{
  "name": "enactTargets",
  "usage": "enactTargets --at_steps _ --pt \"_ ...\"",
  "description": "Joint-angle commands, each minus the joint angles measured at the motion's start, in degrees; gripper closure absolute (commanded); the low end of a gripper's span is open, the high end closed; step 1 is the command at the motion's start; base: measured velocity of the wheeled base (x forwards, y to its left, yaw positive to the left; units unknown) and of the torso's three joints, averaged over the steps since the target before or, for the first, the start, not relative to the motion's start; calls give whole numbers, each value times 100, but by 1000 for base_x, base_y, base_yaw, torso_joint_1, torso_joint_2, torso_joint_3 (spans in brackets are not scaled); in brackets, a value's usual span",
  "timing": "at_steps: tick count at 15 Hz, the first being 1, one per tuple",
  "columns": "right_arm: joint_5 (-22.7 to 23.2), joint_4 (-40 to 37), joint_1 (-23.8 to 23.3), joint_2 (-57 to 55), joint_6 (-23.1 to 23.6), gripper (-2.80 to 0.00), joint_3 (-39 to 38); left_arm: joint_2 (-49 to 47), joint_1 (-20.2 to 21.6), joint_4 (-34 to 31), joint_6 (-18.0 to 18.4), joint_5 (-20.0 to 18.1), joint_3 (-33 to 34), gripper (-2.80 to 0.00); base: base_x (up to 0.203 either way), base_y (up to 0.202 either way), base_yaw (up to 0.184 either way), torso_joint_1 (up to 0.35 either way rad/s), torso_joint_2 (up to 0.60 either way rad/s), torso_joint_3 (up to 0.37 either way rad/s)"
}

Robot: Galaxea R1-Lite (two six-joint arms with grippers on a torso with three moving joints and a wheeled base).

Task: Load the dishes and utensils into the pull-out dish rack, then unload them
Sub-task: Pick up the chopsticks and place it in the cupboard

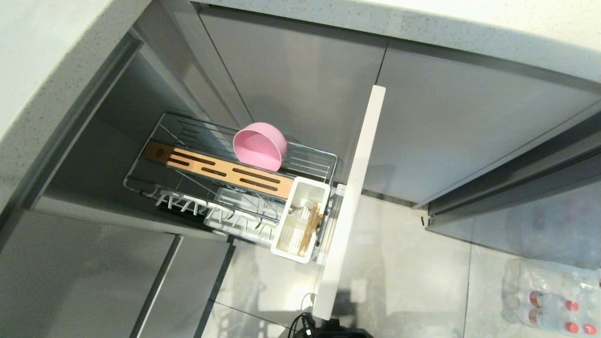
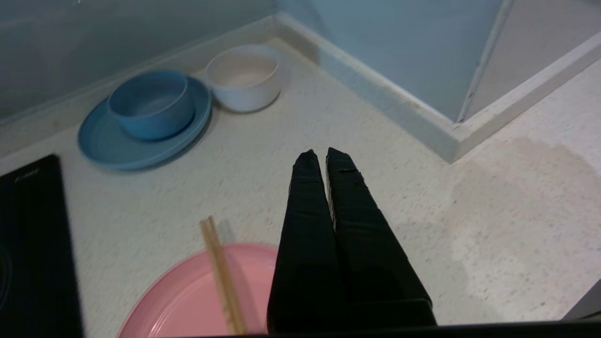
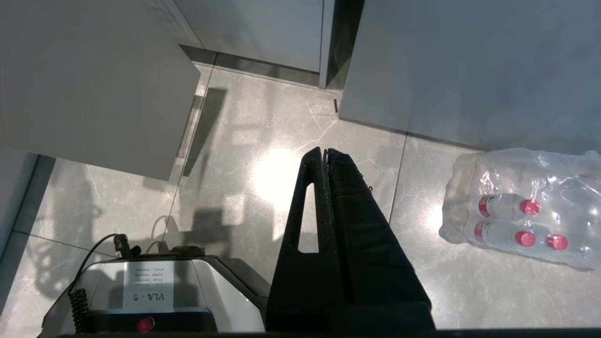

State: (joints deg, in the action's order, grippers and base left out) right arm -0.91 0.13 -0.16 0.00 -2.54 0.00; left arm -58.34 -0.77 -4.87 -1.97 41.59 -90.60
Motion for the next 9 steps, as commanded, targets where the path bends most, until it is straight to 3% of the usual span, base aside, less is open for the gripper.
enactTargets --at_steps 1,5,9 --pt "-2 -1 -2 -9 -1 0 0 20 605 -1004 -513 -347 -249 0 0 0 0 0 0 0" --pt "3 3 -2 0 -1 0 0 -179 2204 -2496 -1698 -1748 -677 0 0 0 0 0 0 0" --pt "2 4 -2 0 -1 0 0 -195 2872 -3276 -2482 -2488 -464 0 0 0 0 0 0 0"
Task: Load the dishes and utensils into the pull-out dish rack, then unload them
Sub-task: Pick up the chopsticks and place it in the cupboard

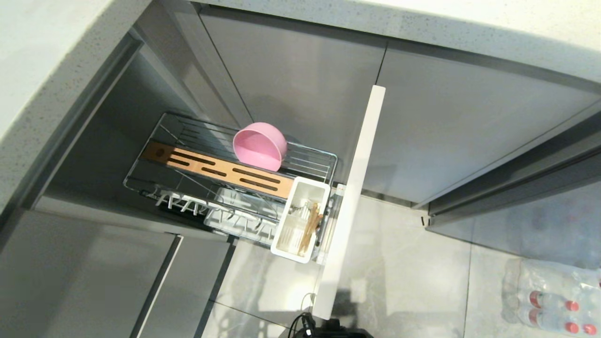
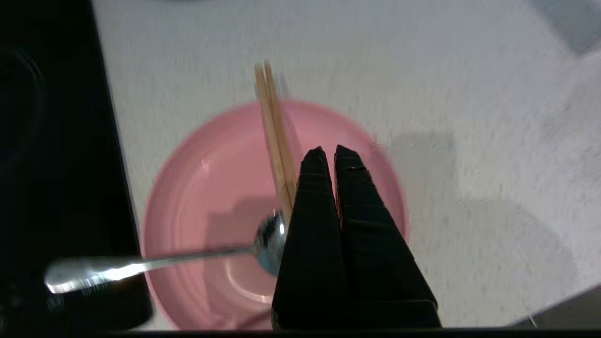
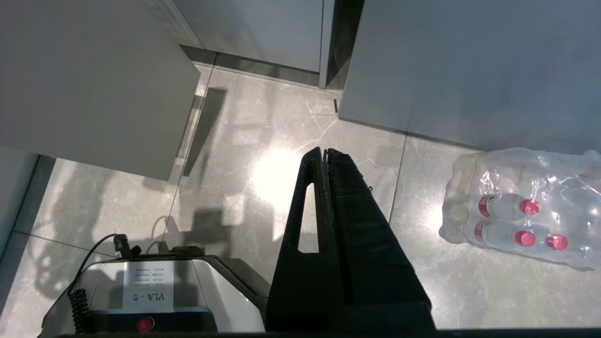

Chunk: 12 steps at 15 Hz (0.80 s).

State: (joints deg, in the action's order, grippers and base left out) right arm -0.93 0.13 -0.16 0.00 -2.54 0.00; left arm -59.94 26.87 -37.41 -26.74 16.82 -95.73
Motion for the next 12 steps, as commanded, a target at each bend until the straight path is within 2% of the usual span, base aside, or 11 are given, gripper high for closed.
enactTargets --at_steps 1,4,8,9,12 --pt "0 -1 -2 0 -1 0 0 -55 121 -236 -224 -210 150 0 0 0 0 0 0 0" --pt "-2 3 -2 -1 -1 0 0 -176 128 -345 -741 -521 433 0 0 0 0 0 0 0" --pt "4 4 -2 0 -1 0 0 -148 160 -371 -874 -504 477 0 0 0 0 0 0 0" --pt "0 -2 -2 -4 -4 0 0 -141 169 -363 -876 -504 503 -280 0 0 0 0 0 0" --pt "3 -3 -2 0 -1 0 0 -199 320 -355 -876 -527 577 -280 0 0 0 0 0 0"
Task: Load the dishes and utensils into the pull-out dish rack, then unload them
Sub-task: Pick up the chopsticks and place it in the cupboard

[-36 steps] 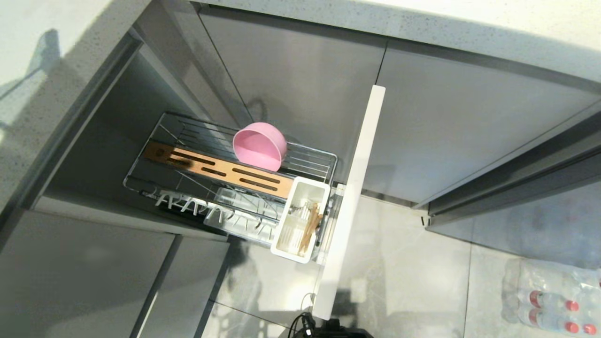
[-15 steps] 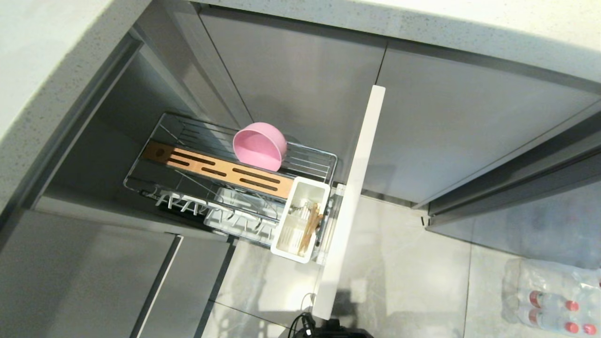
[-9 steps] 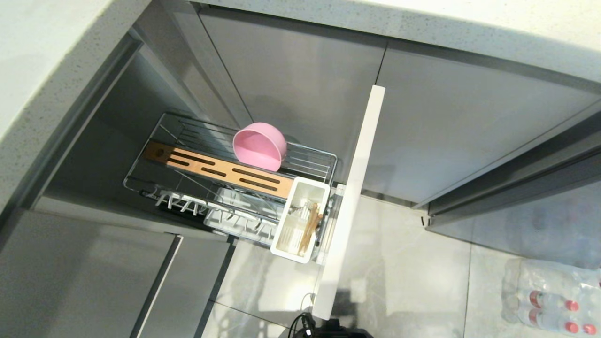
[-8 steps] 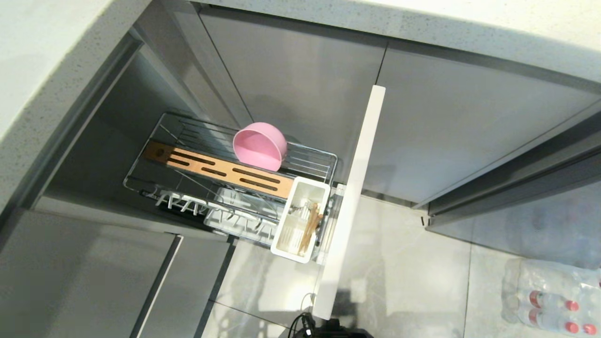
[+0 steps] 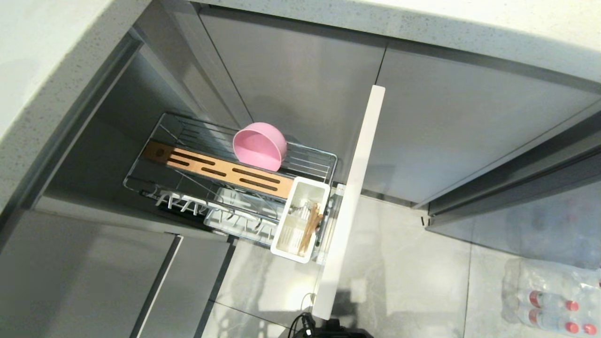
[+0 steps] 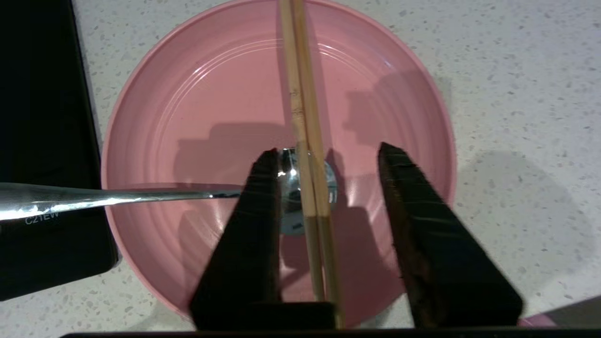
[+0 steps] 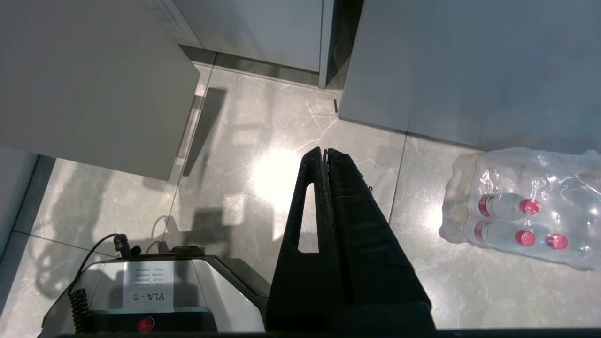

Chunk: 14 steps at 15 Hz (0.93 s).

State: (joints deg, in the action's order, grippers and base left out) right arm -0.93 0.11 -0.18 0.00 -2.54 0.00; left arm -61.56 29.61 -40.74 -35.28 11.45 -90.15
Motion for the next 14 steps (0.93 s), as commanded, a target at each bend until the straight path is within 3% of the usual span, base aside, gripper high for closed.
enactTargets --at_steps 1,5,10,14 --pt "5 1 1 0 -1 0 0 -114 66 -20 -23 2 54 -280 0 0 0 0 0 0" --pt "-4 7 1 0 -1 0 0 -328 234 17 -23 -208 141 -280 0 0 0 0 0 0" --pt "0 2 1 -1 -2 0 0 -701 541 120 -134 -805 112 -280 0 0 0 0 0 0" --pt "-3 6 1 -5 -2 0 0 -863 634 452 -135 -902 132 -280 0 0 0 0 0 0"
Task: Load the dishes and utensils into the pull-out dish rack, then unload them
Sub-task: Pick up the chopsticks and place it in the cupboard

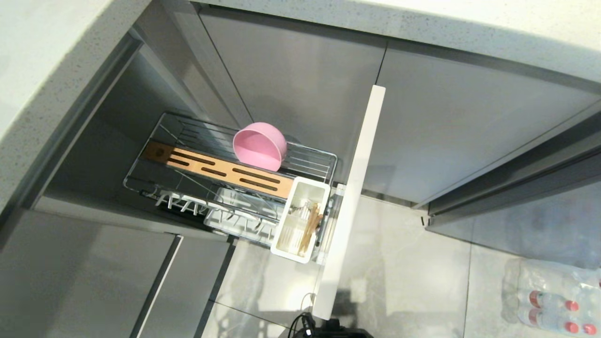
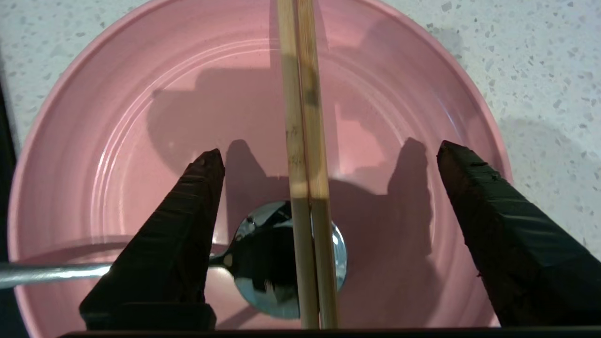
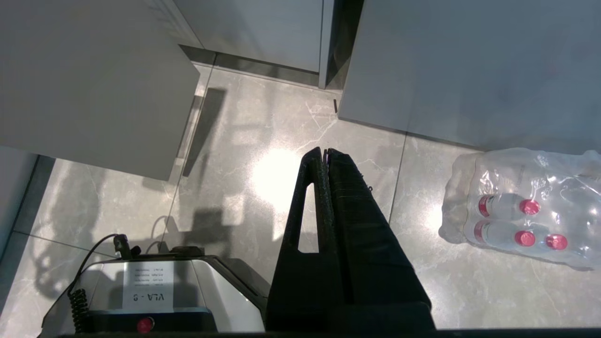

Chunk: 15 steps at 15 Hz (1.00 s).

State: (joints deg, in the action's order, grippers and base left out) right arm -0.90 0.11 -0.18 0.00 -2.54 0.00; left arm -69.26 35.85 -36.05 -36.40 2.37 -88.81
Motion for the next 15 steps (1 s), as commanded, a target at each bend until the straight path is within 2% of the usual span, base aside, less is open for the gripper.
enactTargets --at_steps 1,5,12,13,15 --pt "-6 7 1 0 -1 0 0 -105 19 -16 -16 -17 4 -280 0 0 0 0 0 0" --pt "1 5 1 -3 -1 0 0 -149 122 -17 -25 -250 65 -280 0 0 0 0 0 0" --pt "-5 6 1 -2 -1 0 0 -131 142 78 -16 -255 197 -280 0 0 0 0 0 0" --pt "2 0 1 -7 -8 0 0 -131 142 103 -16 -256 218 0 0 0 0 0 0 0" --pt "-6 7 1 0 -1 0 0 -96 142 168 -7 -263 347 0 0 0 0 0 0 0"
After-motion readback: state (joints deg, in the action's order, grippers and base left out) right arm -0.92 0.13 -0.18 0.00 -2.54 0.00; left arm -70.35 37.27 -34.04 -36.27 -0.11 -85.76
